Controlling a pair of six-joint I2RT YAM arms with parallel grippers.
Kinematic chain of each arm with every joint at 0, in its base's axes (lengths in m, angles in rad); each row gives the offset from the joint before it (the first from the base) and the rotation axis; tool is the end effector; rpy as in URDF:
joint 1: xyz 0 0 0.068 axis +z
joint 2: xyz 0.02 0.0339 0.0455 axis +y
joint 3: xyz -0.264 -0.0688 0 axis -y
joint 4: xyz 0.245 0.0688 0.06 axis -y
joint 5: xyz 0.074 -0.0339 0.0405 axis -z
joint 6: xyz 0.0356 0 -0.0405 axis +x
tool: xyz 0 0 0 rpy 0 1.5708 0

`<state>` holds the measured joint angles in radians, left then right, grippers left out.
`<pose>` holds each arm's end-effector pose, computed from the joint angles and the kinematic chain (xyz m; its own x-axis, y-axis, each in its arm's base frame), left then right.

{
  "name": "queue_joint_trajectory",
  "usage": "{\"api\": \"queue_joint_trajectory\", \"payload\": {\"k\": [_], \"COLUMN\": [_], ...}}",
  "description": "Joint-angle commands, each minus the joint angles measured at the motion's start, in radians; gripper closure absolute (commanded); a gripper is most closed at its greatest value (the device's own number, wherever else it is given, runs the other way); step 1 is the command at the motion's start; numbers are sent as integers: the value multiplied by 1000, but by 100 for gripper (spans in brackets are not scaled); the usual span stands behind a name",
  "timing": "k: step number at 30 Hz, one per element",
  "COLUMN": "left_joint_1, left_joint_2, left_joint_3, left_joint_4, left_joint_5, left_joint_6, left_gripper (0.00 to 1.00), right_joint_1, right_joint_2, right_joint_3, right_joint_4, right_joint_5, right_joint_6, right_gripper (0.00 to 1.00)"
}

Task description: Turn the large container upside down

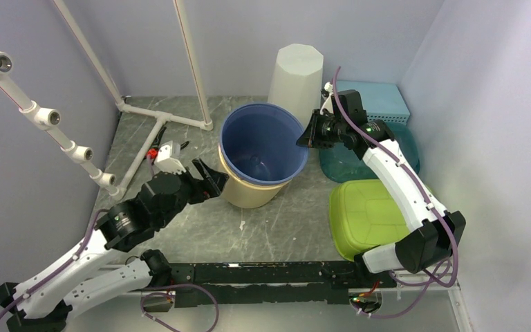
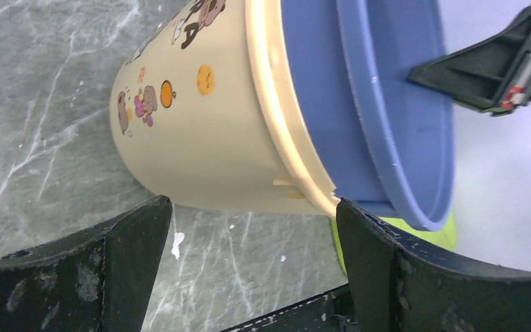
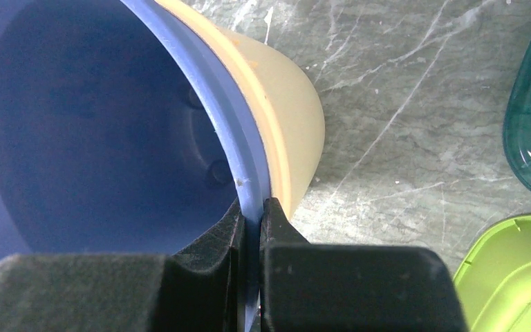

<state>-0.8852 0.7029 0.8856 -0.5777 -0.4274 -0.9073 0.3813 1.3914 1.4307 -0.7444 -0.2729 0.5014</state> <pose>0.1044 -0.1043 0.3467 -0.5142 -0.5038 -0.6941 0.0927 0.7719 -0.6289 0.2728 0.1197 0.3727 -0.7913 0.1814 -0.5838 -0.1922 0.8328 0.5192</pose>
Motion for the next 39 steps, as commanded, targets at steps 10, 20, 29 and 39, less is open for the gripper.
{"api": "queue_joint_trajectory", "payload": {"k": [10, 20, 29, 39], "left_joint_1": [25, 52, 57, 60], "left_joint_2": [61, 89, 97, 13], "left_joint_3": [-9, 22, 25, 62], "left_joint_4": [72, 10, -20, 43], "left_joint_5": [0, -13, -3, 60], "left_joint_6": [-41, -61, -70, 22], "left_gripper": [9, 14, 14, 13], "right_joint_1": [6, 3, -25, -56], "right_joint_2": [-78, -102, -143, -107], "right_joint_3": [-11, -31, -44, 35], "right_joint_4": [159, 242, 344, 170], "right_joint_5": [-150, -246, -346, -261], "right_joint_6": [71, 118, 193, 59], "right_gripper": [100, 100, 100, 100]}}
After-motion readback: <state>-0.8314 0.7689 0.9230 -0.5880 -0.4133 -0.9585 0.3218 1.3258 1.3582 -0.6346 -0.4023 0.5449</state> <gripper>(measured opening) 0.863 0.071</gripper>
